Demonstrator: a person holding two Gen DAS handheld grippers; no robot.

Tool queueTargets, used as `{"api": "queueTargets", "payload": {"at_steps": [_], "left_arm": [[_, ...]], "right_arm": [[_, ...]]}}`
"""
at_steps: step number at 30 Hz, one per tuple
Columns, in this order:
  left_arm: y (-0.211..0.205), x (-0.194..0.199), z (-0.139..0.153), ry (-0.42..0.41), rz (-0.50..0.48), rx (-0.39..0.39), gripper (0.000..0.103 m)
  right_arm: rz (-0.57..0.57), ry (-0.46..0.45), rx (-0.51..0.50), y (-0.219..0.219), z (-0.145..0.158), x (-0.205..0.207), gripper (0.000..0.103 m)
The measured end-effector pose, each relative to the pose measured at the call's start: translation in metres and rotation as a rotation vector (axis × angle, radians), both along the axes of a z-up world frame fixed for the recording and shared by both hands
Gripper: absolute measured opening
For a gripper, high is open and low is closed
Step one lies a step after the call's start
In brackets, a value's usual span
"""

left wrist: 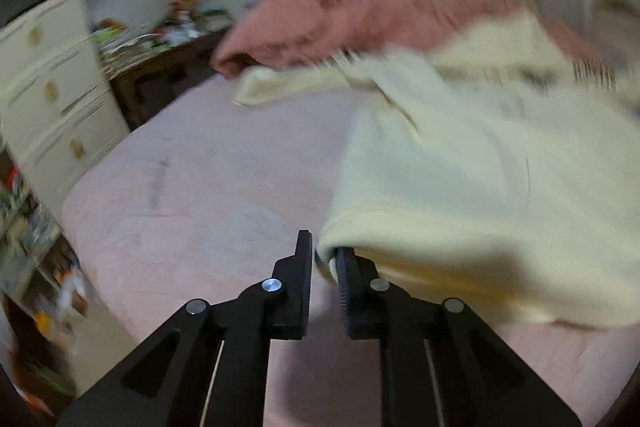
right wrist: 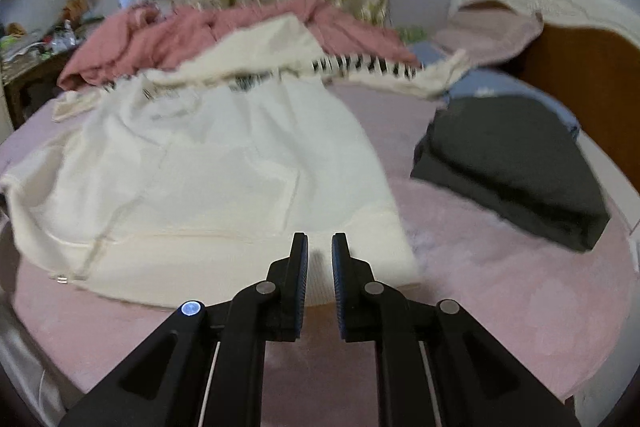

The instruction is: Fold large clothes

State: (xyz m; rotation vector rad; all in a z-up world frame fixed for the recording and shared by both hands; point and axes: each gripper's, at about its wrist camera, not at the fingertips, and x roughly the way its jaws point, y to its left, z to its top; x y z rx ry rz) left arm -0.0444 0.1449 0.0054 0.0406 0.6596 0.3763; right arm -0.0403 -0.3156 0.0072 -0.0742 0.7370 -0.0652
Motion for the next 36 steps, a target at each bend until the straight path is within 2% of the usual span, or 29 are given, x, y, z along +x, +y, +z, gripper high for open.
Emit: {"api": "queueTargets", "payload": {"at_steps": [2, 3, 5, 7, 9, 11, 14, 15, 17, 18, 21, 23, 25, 27, 29, 30, 31, 34, 36], "left_arm": [[0.011, -0.011, 0.009, -0.047, -0.008, -0.044, 0.016], [0.013, -0.016, 0.01, -0.06, -0.005, -0.054, 0.02], [0.017, -0.028, 0.014, -0.103, -0.025, -0.088, 0.021], [0.012, -0.048, 0.023, -0.164, -0.021, -0.066, 0.021], [0.014, -0.065, 0.032, -0.209, -0.061, -0.072, 0.021], [0.012, -0.067, 0.037, -0.201, -0.069, -0.056, 0.021], [0.0, -0.062, 0.038, -0.202, -0.134, -0.058, 0.021], [-0.006, -0.062, 0.04, -0.207, -0.174, -0.073, 0.024], [-0.025, -0.058, 0.041, -0.213, -0.232, -0.08, 0.042], [-0.038, -0.054, 0.042, -0.211, -0.256, -0.069, 0.051], [-0.074, -0.039, 0.041, -0.19, -0.358, -0.067, 0.051], [-0.099, -0.023, 0.034, -0.121, -0.445, -0.099, 0.051], [-0.124, -0.009, 0.021, -0.041, -0.509, -0.135, 0.051], [-0.146, 0.0, 0.009, 0.003, -0.54, -0.109, 0.051], [-0.162, 0.009, 0.0, 0.039, -0.556, -0.094, 0.058], [-0.167, 0.013, -0.002, 0.05, -0.561, -0.094, 0.067], [-0.17, 0.018, -0.005, 0.062, -0.565, -0.094, 0.071], [-0.179, 0.038, -0.004, 0.089, -0.579, -0.118, 0.072], [-0.182, 0.057, -0.007, 0.132, -0.578, -0.174, 0.073]], "right_arm": [[-0.018, 0.038, 0.016, -0.006, -0.008, 0.003, 0.013], [-0.018, 0.036, 0.03, -0.008, -0.007, 0.003, 0.013], [-0.038, 0.021, 0.009, -0.011, -0.006, 0.002, 0.013], [-0.04, 0.028, 0.012, -0.013, -0.008, 0.0, 0.013], [-0.043, 0.025, 0.026, -0.016, -0.008, -0.001, 0.013], [-0.054, 0.011, 0.041, -0.018, -0.005, -0.002, 0.013], [-0.058, -0.012, 0.042, -0.014, -0.001, -0.005, 0.013], [-0.057, -0.026, 0.033, -0.011, 0.001, -0.007, 0.013], [-0.046, -0.061, 0.016, -0.007, 0.005, -0.014, 0.013], [-0.042, -0.079, 0.01, -0.005, 0.008, -0.018, 0.013], [-0.037, -0.122, 0.037, -0.009, 0.014, -0.026, 0.013], [-0.034, -0.096, 0.107, -0.013, 0.011, -0.023, 0.014], [-0.003, -0.045, 0.119, -0.008, 0.005, -0.018, 0.015], [-0.007, -0.052, 0.118, -0.008, 0.005, -0.018, 0.015], [-0.033, -0.077, 0.161, -0.018, 0.008, -0.02, 0.031], [-0.06, -0.086, 0.176, -0.025, 0.008, -0.021, 0.057], [-0.109, -0.1, 0.196, -0.036, 0.008, -0.021, 0.07], [-0.157, -0.083, 0.274, -0.058, 0.005, -0.017, 0.069], [-0.177, -0.055, 0.3, -0.065, 0.0, -0.014, 0.069]]}}
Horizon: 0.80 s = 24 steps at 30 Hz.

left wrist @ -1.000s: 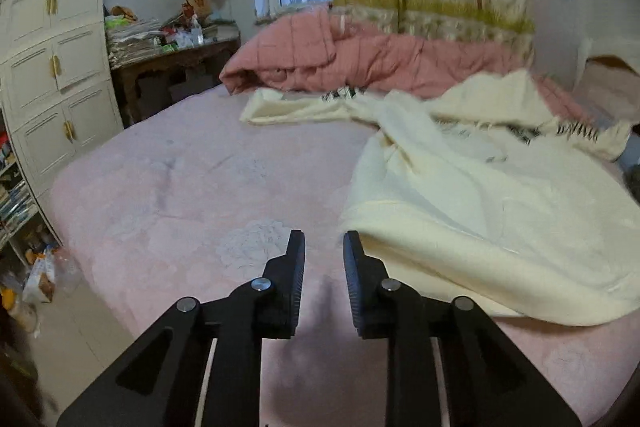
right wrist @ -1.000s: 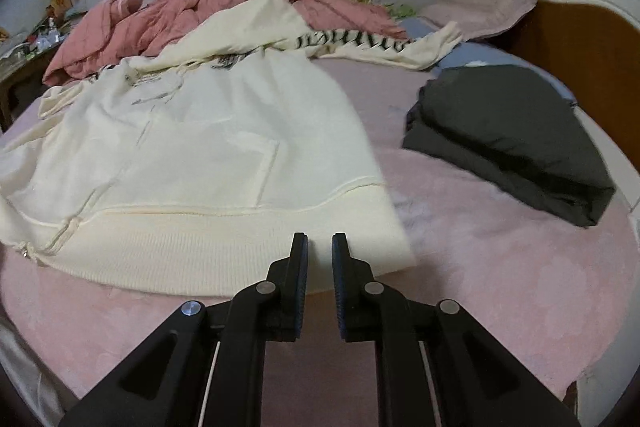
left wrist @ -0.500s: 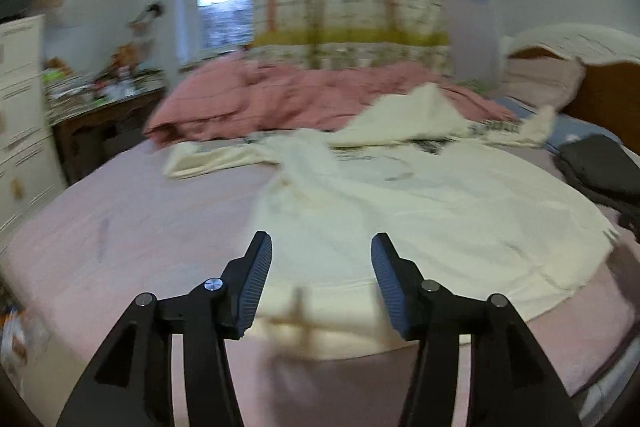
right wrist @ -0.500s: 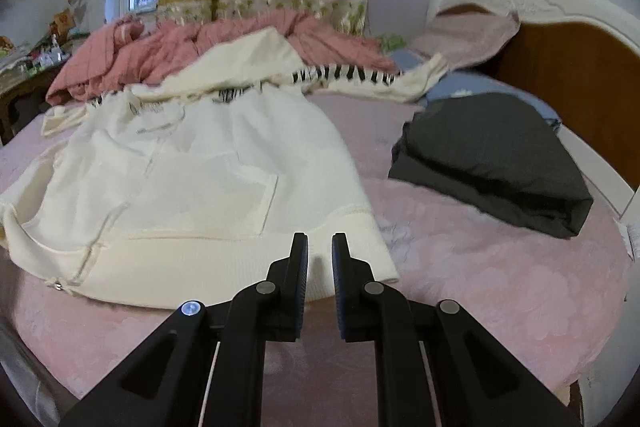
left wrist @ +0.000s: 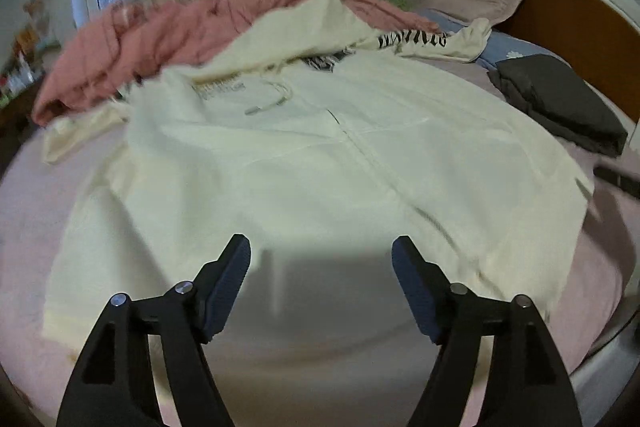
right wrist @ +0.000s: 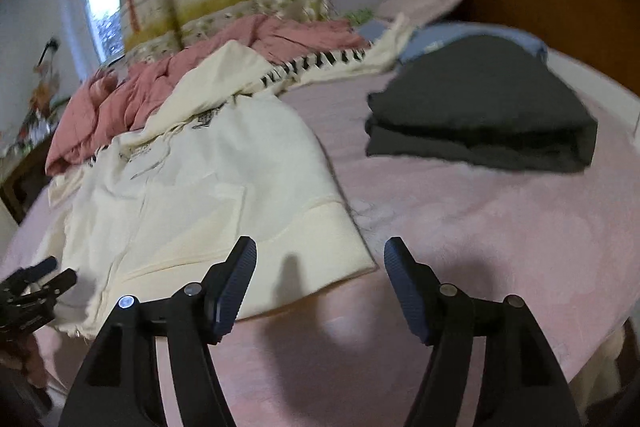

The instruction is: Fold large clothes

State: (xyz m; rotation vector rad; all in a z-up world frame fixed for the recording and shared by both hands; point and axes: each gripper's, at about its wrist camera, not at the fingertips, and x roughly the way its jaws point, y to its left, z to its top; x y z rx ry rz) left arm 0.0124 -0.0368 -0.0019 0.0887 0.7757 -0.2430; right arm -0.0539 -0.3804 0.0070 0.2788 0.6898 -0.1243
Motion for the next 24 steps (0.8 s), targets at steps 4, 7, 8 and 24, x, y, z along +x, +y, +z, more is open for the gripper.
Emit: {"api": "queueTargets", "payload": {"at_steps": [4, 7, 8, 24], "left_arm": [[-0.012, 0.04, -0.006, 0.147, -0.049, -0.125, 0.073], [-0.035, 0.057, -0.012, 0.171, -0.047, -0.04, 0.073], [-0.043, 0.065, -0.017, 0.221, -0.067, -0.053, 0.073], [-0.066, 0.105, 0.027, 0.083, -0.015, 0.053, 0.002]], "right_arm": [[0.006, 0.039, 0.003, 0.002, -0.006, 0.005, 0.069], [0.016, 0.045, -0.005, 0.005, -0.007, 0.008, 0.069], [0.016, 0.05, -0.004, 0.004, -0.009, 0.008, 0.069], [0.013, 0.075, 0.012, 0.0, -0.015, 0.008, 0.069]]}}
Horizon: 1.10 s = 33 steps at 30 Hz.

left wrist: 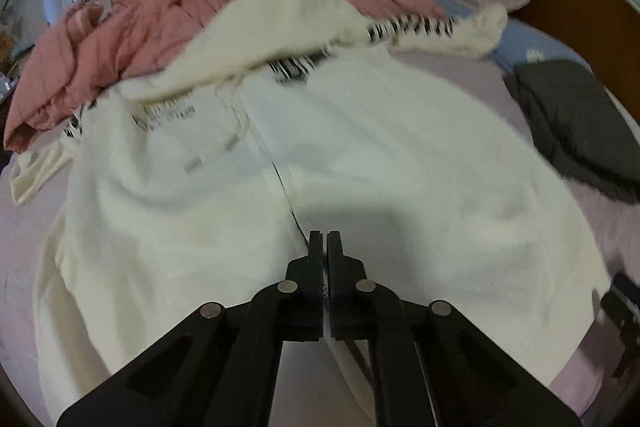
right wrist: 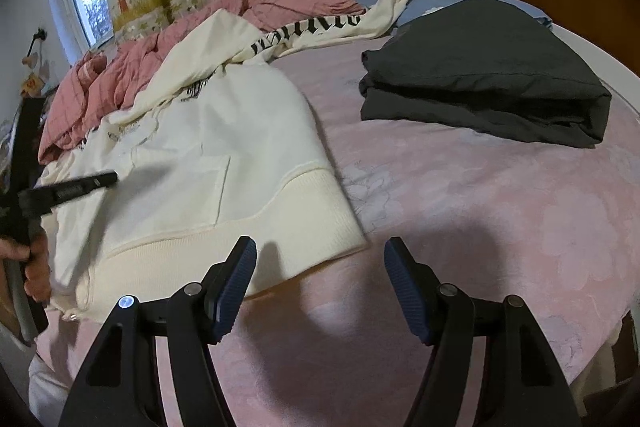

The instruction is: Fold large clothes

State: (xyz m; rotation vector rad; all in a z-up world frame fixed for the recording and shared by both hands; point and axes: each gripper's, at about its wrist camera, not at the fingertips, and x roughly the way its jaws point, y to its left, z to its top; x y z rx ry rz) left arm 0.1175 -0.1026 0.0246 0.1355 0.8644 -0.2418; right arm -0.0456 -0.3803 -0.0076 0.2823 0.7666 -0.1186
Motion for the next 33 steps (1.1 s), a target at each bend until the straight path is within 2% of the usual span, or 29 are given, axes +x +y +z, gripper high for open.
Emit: {"api": "queueTargets", "payload": {"at_steps": [2, 4, 5, 8, 9, 11, 12, 13, 14, 15, 16, 18, 19, 20, 21, 22, 23, 24, 25, 28, 31, 33], "left_arm": [[0.002, 0.009, 0.005, -0.033, 0.039, 0.028, 0.0], [0.002, 0.02, 0.013, -0.153, 0.121, 0.126, 0.0], [0.006, 0.03, 0.015, -0.165, 0.126, 0.134, 0.0], [0.02, 0.062, 0.003, -0.011, 0.116, 0.05, 0.0], [0.021, 0.062, 0.001, 0.007, 0.091, 0.027, 0.0], [0.018, 0.047, 0.0, -0.004, 0.034, 0.029, 0.002], [0.015, 0.039, -0.003, 0.021, -0.002, 0.025, 0.019], [0.013, 0.031, -0.008, 0.063, -0.031, 0.01, 0.053], [0.01, 0.025, -0.012, 0.091, -0.046, 0.0, 0.067], [0.006, 0.016, -0.017, 0.111, -0.061, -0.002, 0.076], [0.001, 0.007, -0.023, 0.138, -0.079, 0.011, 0.076], [-0.006, -0.009, -0.035, 0.21, -0.098, 0.035, 0.077], [-0.01, -0.014, -0.042, 0.244, -0.109, 0.043, 0.082], [-0.014, -0.019, -0.049, 0.253, -0.113, 0.062, 0.083], [-0.016, -0.022, -0.053, 0.221, -0.104, 0.077, 0.085], [-0.015, -0.024, -0.055, 0.207, -0.094, 0.067, 0.076], [-0.013, -0.024, -0.055, 0.194, -0.076, 0.044, 0.063], [-0.012, -0.024, -0.051, 0.165, -0.063, 0.039, 0.028], [-0.011, -0.024, -0.047, 0.137, -0.044, 0.054, 0.018], [-0.003, -0.028, -0.028, 0.081, -0.022, -0.023, 0.011], [0.003, -0.027, 0.0, -0.016, -0.02, -0.045, 0.01], [0.007, -0.015, 0.014, -0.022, -0.01, -0.046, 0.01]], "right_arm": [[-0.006, -0.004, 0.011, -0.002, 0.001, 0.0, 0.069], [-0.011, -0.007, 0.012, -0.002, 0.001, 0.0, 0.069], [-0.011, -0.007, 0.013, -0.002, 0.001, 0.0, 0.069], [-0.001, -0.004, 0.007, 0.0, 0.001, 0.001, 0.069], [0.005, -0.005, 0.01, 0.0, 0.001, 0.001, 0.069], [0.008, -0.016, 0.019, -0.001, 0.003, 0.0, 0.069], [0.004, -0.018, 0.028, -0.003, 0.002, 0.0, 0.069], [-0.003, -0.015, 0.045, -0.006, 0.002, 0.001, 0.069], [-0.012, -0.007, 0.074, -0.011, -0.001, 0.002, 0.069], [-0.016, 0.0, 0.099, -0.014, -0.003, 0.003, 0.069], [-0.017, 0.009, 0.139, -0.018, -0.006, 0.004, 0.069], [-0.024, 0.013, 0.159, -0.02, -0.008, 0.004, 0.069], [-0.028, 0.012, 0.151, -0.019, -0.007, 0.003, 0.069], [-0.028, 0.008, 0.136, -0.017, -0.006, 0.002, 0.069], [-0.028, 0.006, 0.128, -0.016, -0.005, 0.001, 0.069], [-0.029, -0.001, 0.12, -0.014, -0.004, 0.0, 0.069], [-0.028, -0.005, 0.118, -0.013, -0.003, -0.001, 0.069], [-0.025, -0.008, 0.116, -0.013, -0.002, -0.001, 0.069], [-0.02, -0.007, 0.106, -0.011, -0.002, -0.001, 0.069], [-0.011, 0.001, 0.08, -0.007, -0.001, 0.001, 0.069], [-0.009, -0.001, 0.082, -0.007, -0.001, 0.0, 0.069], [-0.01, -0.006, 0.086, -0.007, -0.001, 0.001, 0.069]]}}
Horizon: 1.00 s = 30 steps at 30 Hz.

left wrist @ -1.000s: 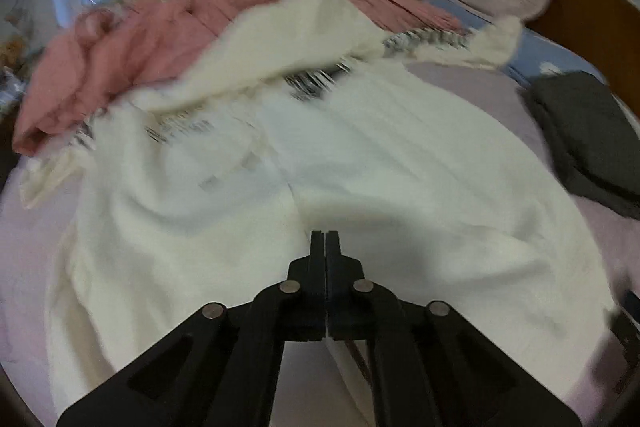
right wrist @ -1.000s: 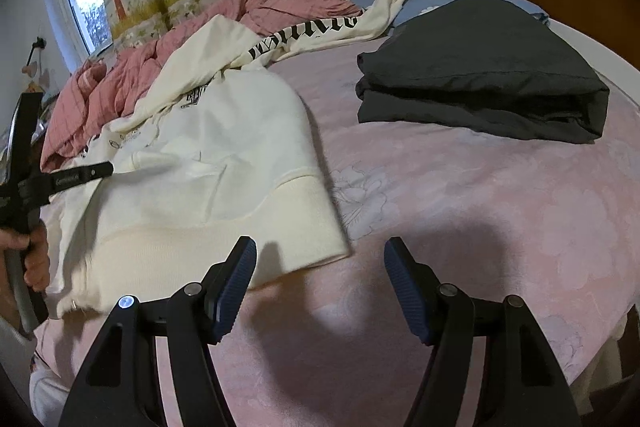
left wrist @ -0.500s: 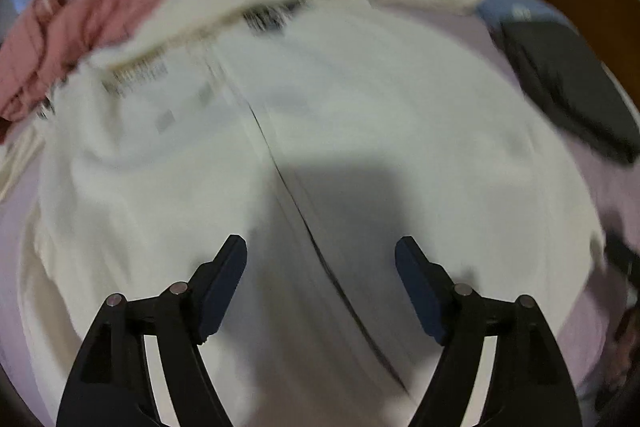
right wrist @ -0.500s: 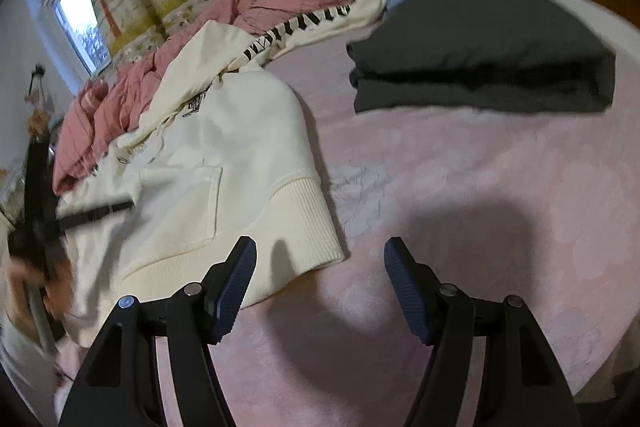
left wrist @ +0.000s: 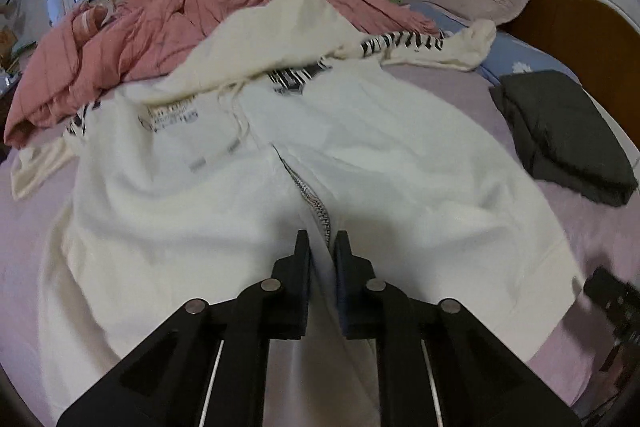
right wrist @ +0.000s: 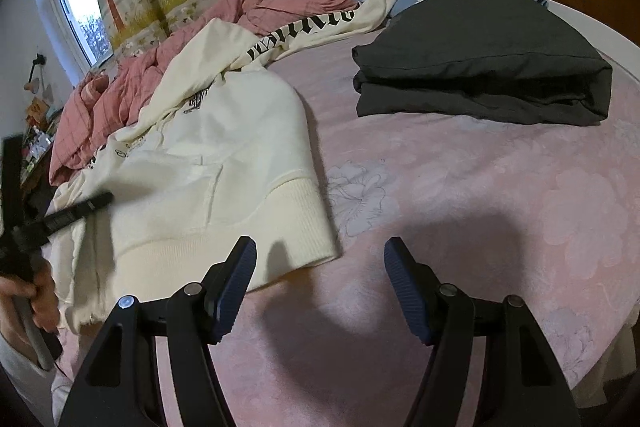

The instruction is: Fold large clothes

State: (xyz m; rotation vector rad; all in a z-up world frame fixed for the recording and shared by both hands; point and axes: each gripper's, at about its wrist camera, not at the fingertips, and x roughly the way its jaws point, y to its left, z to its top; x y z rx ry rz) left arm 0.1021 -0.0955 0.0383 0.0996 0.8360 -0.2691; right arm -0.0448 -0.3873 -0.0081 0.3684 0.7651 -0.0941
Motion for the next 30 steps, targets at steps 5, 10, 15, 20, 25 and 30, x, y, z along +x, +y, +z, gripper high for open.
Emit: {"api": "queueTargets", "payload": {"at_steps": [5, 10, 15, 20, 25, 30], "left_arm": [[0.011, 0.051, 0.003, -0.004, 0.096, 0.022, 0.01], [0.004, 0.071, -0.05, 0.073, 0.049, 0.095, 0.011], [0.012, 0.053, -0.062, 0.027, 0.033, 0.082, 0.025], [0.022, -0.013, -0.023, -0.111, -0.061, 0.057, 0.053], [0.063, -0.076, -0.001, -0.205, -0.014, 0.04, 0.063], [0.127, -0.108, -0.007, -0.229, 0.112, 0.124, 0.071]], "right_arm": [[0.016, 0.003, -0.036, 0.008, 0.0, 0.002, 0.069], [0.028, -0.002, -0.028, 0.007, 0.001, 0.004, 0.069], [0.142, -0.035, 0.008, 0.014, 0.003, 0.003, 0.069], [0.193, 0.046, -0.164, 0.045, -0.004, 0.016, 0.068], [0.174, 0.068, -0.262, 0.051, -0.009, 0.039, 0.052], [0.223, -0.115, -0.419, 0.063, 0.009, 0.041, 0.048]]}}
